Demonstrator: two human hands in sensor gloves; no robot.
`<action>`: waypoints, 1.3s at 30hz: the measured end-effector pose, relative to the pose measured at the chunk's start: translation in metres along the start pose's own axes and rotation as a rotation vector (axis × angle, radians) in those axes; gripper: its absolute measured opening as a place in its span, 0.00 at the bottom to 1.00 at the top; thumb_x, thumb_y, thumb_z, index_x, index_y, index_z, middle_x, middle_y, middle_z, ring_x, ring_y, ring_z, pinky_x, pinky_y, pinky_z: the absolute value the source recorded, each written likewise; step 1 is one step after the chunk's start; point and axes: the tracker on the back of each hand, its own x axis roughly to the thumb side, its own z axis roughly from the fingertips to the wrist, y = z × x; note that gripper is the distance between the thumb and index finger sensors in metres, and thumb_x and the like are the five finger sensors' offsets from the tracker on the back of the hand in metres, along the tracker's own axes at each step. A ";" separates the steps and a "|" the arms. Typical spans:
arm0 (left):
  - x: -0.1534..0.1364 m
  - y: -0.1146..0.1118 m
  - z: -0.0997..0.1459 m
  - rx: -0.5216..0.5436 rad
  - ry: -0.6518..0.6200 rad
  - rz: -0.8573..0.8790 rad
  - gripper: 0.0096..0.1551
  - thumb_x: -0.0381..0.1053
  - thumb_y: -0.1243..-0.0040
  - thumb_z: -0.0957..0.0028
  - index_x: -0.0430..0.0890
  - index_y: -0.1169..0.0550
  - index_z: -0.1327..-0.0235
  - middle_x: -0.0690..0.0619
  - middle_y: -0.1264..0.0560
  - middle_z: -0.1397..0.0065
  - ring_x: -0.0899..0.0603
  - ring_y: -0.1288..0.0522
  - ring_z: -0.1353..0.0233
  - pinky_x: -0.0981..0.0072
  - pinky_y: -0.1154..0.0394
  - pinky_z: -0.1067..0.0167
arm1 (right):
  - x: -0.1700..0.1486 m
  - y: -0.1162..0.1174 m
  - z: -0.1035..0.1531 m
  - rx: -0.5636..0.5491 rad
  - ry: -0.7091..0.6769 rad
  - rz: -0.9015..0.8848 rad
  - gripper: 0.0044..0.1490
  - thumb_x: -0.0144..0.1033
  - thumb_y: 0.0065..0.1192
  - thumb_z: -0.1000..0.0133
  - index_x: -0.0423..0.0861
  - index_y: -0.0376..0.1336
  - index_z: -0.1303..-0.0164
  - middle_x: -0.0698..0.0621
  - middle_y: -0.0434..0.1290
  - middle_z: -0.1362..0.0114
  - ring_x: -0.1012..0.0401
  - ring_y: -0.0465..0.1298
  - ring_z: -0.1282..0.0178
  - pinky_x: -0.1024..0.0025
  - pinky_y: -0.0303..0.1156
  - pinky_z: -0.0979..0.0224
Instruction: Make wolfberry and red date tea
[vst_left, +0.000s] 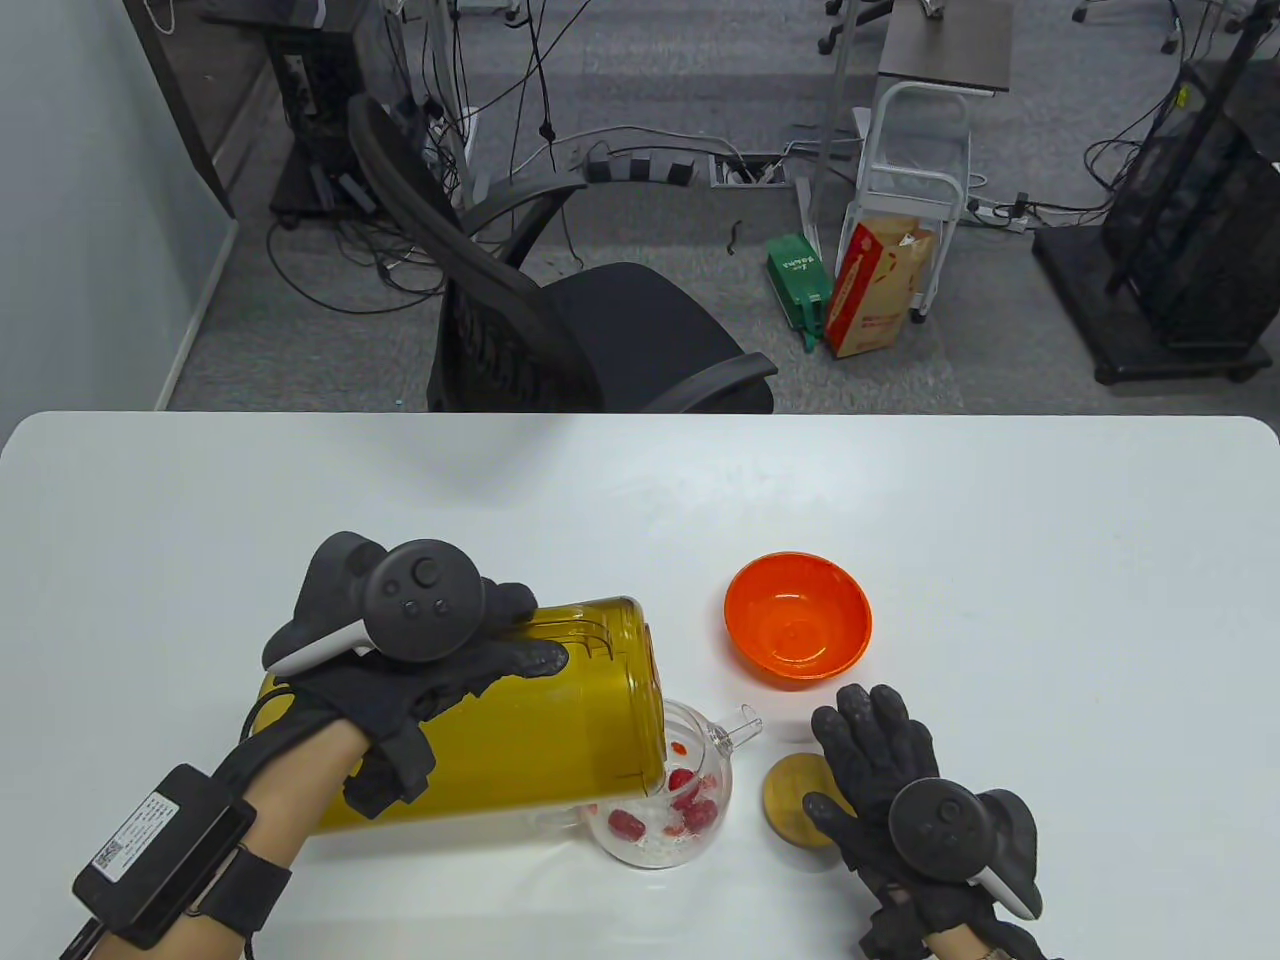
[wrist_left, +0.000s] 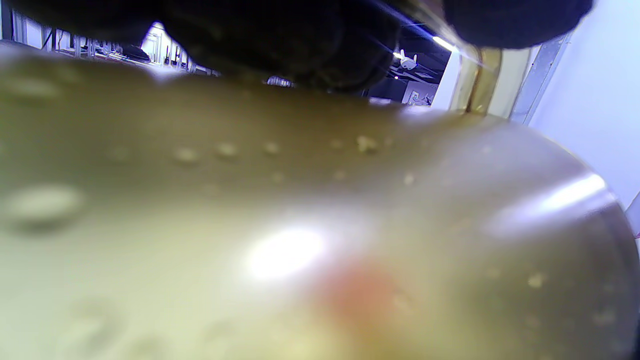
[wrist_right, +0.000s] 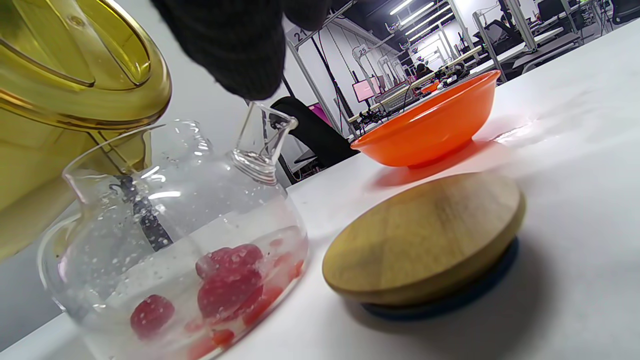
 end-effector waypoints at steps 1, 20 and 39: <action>0.000 0.000 0.000 0.000 -0.001 -0.001 0.35 0.73 0.49 0.52 0.46 0.19 0.53 0.48 0.17 0.63 0.49 0.18 0.72 0.55 0.19 0.69 | 0.000 0.000 0.000 -0.001 -0.001 0.001 0.49 0.42 0.68 0.41 0.44 0.46 0.15 0.45 0.41 0.10 0.48 0.34 0.14 0.43 0.35 0.18; 0.001 0.001 0.000 -0.004 0.004 -0.002 0.35 0.73 0.49 0.52 0.46 0.19 0.53 0.48 0.17 0.63 0.49 0.18 0.72 0.55 0.19 0.69 | 0.000 0.000 0.000 0.000 -0.002 0.001 0.49 0.42 0.68 0.41 0.44 0.46 0.15 0.45 0.41 0.10 0.48 0.34 0.14 0.43 0.35 0.18; 0.002 0.002 -0.001 -0.009 0.008 -0.005 0.35 0.73 0.49 0.52 0.46 0.19 0.53 0.47 0.17 0.63 0.49 0.18 0.72 0.55 0.19 0.69 | 0.001 0.000 0.000 0.002 -0.003 0.001 0.49 0.42 0.68 0.41 0.44 0.46 0.15 0.45 0.41 0.10 0.48 0.34 0.14 0.43 0.35 0.18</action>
